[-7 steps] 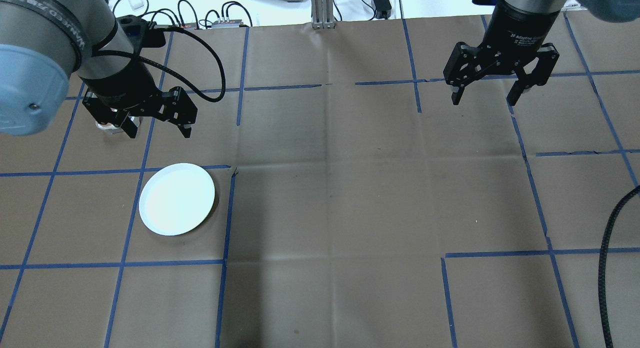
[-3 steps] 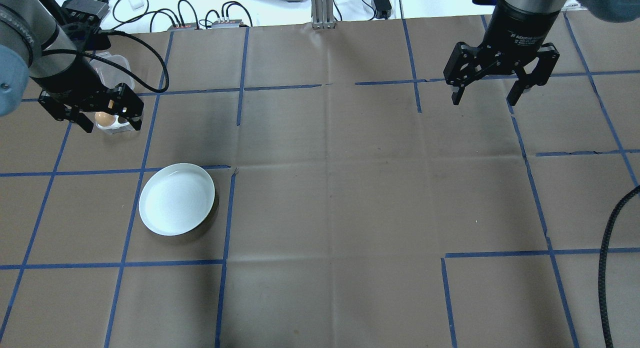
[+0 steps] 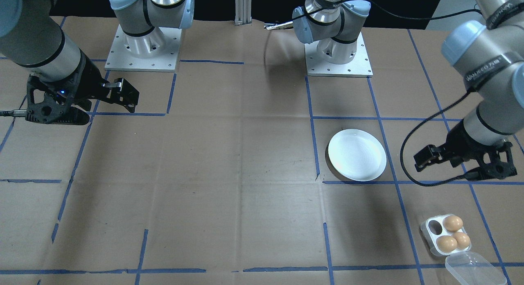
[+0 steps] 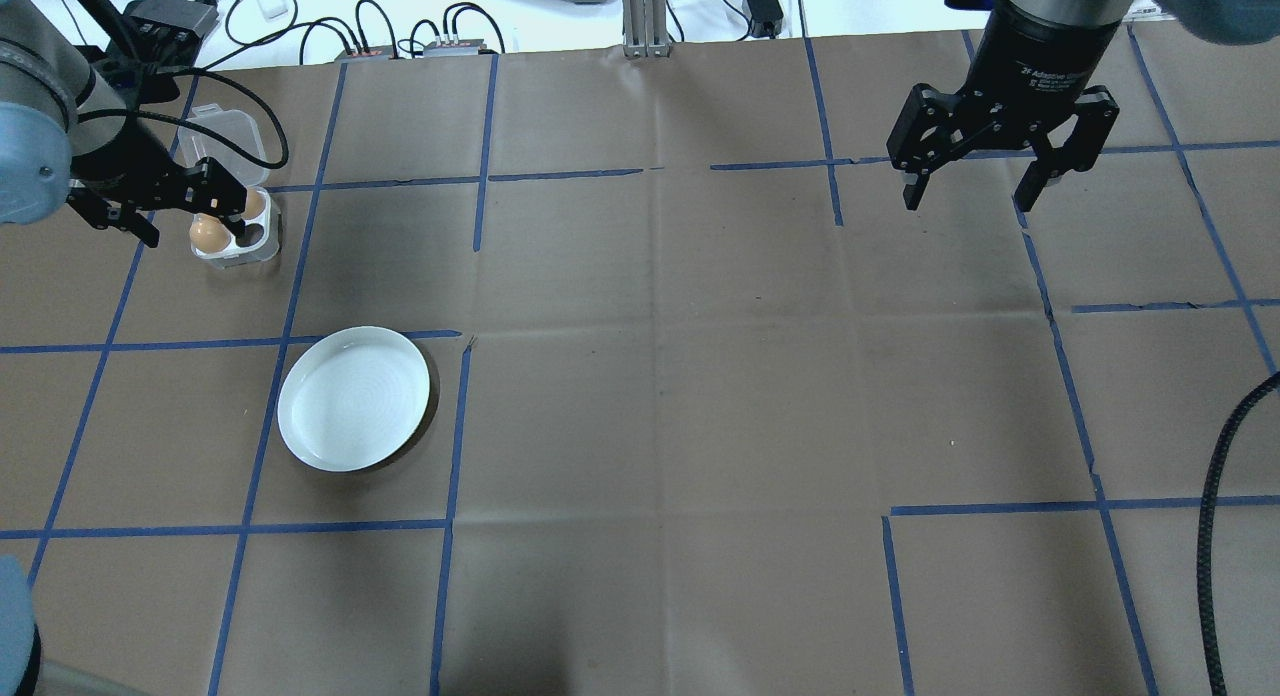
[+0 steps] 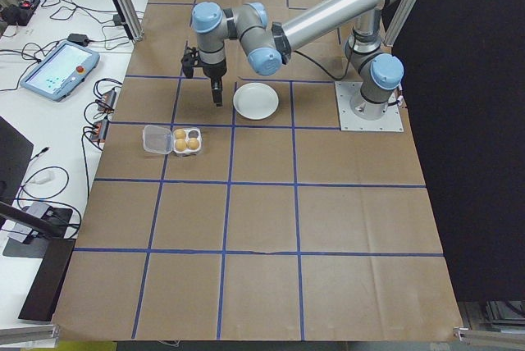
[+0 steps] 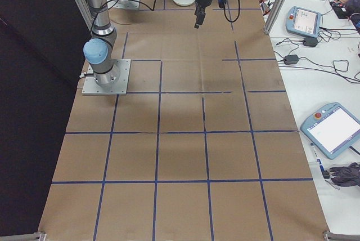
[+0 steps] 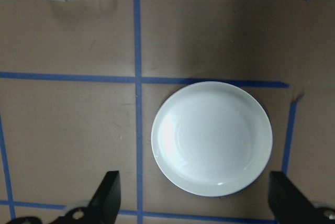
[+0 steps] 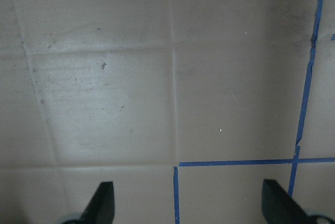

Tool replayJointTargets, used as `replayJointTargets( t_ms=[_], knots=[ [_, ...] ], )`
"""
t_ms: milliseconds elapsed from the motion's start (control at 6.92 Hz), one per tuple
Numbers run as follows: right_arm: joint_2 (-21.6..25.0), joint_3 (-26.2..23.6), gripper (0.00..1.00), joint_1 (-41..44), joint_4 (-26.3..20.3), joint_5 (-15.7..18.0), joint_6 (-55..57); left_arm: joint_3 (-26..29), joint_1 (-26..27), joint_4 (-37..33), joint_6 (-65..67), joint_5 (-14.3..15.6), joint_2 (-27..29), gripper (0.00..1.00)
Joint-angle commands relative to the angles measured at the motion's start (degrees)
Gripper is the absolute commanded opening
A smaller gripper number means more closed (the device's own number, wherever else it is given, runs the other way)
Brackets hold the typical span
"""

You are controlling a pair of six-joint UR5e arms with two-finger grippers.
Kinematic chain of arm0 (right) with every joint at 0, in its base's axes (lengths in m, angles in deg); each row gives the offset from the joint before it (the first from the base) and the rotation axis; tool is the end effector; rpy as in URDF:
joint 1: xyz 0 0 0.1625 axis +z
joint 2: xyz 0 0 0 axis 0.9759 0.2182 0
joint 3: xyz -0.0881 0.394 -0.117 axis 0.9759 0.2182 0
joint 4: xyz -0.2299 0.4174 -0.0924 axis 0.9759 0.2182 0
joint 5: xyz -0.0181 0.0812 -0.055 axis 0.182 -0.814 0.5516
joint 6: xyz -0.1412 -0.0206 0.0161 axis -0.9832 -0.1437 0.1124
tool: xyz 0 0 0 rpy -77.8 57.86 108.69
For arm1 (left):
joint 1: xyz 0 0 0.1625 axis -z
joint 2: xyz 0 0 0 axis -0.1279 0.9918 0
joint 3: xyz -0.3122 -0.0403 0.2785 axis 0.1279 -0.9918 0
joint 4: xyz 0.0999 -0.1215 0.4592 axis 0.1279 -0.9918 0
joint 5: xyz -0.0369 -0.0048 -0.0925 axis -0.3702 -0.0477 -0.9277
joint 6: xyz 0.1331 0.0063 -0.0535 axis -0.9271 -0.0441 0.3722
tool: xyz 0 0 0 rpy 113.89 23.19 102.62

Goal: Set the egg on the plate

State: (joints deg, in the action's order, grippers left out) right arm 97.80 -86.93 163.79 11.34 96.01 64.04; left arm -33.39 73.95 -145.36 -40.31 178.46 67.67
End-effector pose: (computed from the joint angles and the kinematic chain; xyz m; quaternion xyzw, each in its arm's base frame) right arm 0.0997 -0.6051 0.4137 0.0221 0.9948 0.0974 0.0192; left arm 0.1526 -0.6711 0.2490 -0.0568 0.9980 -0.0053 0.0275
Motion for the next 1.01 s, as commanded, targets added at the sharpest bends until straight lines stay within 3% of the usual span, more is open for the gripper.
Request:
replayJointTargets(
  t_ms=[0, 434, 867],
  knots=[
    [0.01, 0.0, 1.0, 0.0, 0.0, -0.03, 0.0, 6.13, -2.61, 2.63, -3.71, 0.32, 9.18, 1.0],
    [0.01, 0.0, 1.0, 0.0, 0.0, 0.06, 0.0, 14.67, -2.97, 2.54, -3.81, 1.56, 18.42, 0.99],
    [-0.08, 0.0, 1.0, 0.0, 0.0, 0.06, 0.0, 15.22, -2.97, 2.02, -3.99, 1.56, 20.82, 0.96]
  ],
)
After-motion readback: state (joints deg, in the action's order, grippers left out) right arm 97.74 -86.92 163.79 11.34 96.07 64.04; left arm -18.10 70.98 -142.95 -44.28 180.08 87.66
